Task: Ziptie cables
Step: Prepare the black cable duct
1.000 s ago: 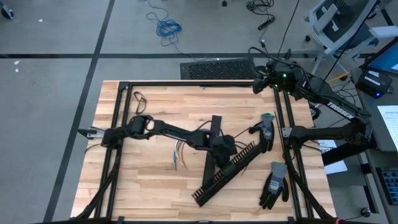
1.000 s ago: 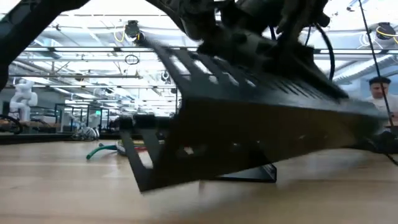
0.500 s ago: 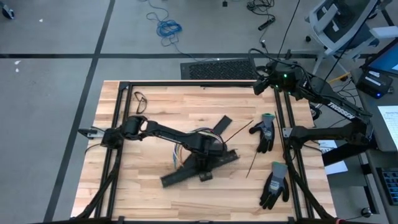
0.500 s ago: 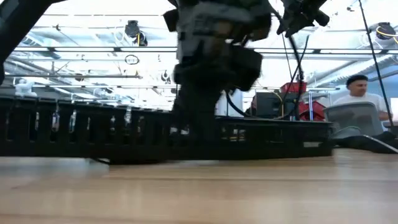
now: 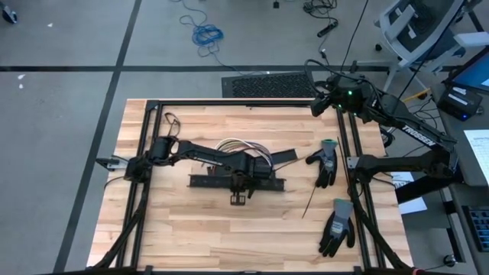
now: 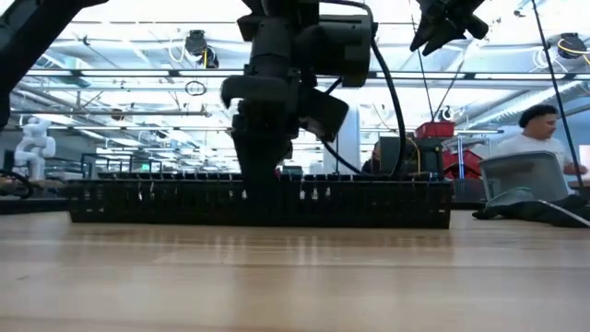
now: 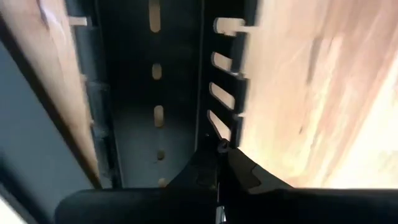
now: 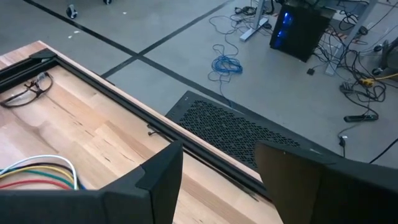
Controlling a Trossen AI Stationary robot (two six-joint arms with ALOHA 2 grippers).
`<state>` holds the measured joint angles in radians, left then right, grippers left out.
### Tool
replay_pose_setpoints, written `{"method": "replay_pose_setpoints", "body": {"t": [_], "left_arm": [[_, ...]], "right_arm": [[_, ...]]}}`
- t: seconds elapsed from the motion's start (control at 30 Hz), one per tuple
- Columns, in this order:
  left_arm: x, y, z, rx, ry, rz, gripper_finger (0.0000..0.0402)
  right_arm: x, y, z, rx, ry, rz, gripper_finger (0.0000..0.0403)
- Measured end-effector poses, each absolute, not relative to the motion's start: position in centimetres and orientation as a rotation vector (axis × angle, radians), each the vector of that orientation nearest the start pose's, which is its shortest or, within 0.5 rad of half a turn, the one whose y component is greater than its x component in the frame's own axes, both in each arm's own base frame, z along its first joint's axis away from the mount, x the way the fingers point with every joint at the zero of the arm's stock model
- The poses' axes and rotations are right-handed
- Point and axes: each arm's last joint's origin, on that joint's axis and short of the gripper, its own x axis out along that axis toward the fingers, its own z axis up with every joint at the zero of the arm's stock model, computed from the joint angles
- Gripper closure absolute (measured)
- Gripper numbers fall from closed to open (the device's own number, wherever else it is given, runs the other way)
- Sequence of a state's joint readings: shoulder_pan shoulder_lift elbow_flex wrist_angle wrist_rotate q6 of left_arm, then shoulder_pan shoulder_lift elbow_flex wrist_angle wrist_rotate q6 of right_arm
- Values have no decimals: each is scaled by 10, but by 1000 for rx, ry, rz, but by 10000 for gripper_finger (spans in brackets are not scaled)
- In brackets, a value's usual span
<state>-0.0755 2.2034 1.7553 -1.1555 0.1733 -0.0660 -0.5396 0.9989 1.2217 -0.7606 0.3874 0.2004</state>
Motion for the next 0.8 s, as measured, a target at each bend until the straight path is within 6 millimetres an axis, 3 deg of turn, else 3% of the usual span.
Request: {"method": "replay_pose_setpoints", "body": {"t": [0.23, 0.47, 0.8], "left_arm": [[416, -66, 192, -155, 1506, -167, 401], [412, -94, 178, -129, 1478, -279, 401], [417, -74, 172, -98, 1442, -178, 401]], "right_arm": [[152, -104, 390, 220, 462, -960, 209], [152, -104, 390, 224, 461, -961, 209], [152, -104, 390, 248, 448, -964, 209]]}}
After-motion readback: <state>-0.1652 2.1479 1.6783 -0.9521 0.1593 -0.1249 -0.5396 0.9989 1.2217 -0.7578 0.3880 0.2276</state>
